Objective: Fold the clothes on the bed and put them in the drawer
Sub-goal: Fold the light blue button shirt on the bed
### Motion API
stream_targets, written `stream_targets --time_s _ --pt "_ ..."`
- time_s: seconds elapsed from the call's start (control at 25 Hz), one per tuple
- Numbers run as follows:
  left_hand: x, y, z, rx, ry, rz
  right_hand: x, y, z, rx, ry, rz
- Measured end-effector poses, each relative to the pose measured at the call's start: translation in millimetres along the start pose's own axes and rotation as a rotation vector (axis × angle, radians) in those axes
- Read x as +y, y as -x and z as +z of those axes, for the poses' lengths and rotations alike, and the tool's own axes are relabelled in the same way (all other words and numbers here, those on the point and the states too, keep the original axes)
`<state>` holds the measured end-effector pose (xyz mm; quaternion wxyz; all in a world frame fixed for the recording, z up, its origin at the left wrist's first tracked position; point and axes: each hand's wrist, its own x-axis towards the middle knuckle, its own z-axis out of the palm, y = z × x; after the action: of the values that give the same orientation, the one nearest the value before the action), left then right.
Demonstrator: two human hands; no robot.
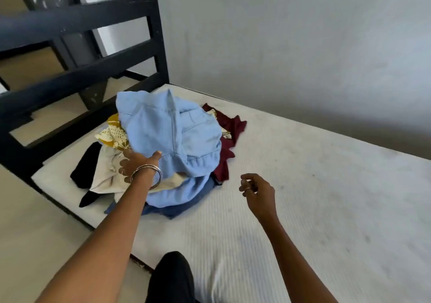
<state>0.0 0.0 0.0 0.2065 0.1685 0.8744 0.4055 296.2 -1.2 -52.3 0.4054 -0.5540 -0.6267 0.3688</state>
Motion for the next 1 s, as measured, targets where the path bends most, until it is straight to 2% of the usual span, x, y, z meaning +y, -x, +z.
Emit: stream_targets --time_s 0.12,0.24,0.36,0.48,0.56,0.76,0.88,1.0 --pt "5 -23 7 -0.07 0.157 -0.079 20 -9 24 -0.066 0.009 0.023" --pt "19 -8 14 0.046 0.279 -0.071 33 -1 30 -0.098 -0.012 0.058" --pt "73 40 7 -0.101 0.588 0.076 26 2 15 -0.114 -0.054 0.079" --pt "145 105 -17 -0.277 0.578 0.308 -10 2 -10 -0.209 -0.072 0.058" --pt "179 156 -33 -0.468 0.674 0.449 -35 1 -25 -0.237 -0.085 0.023" --pt "219 256 -72 -0.883 0.979 0.683 -90 -1 -61 -0.08 -0.122 -0.112" --pt "235 306 -100 -1.033 1.048 0.845 -107 -2 -100 0.008 -0.126 -0.114" --pt "249 340 -123 -1.039 1.076 0.93 -113 5 -154 0.361 -0.112 -0.021"
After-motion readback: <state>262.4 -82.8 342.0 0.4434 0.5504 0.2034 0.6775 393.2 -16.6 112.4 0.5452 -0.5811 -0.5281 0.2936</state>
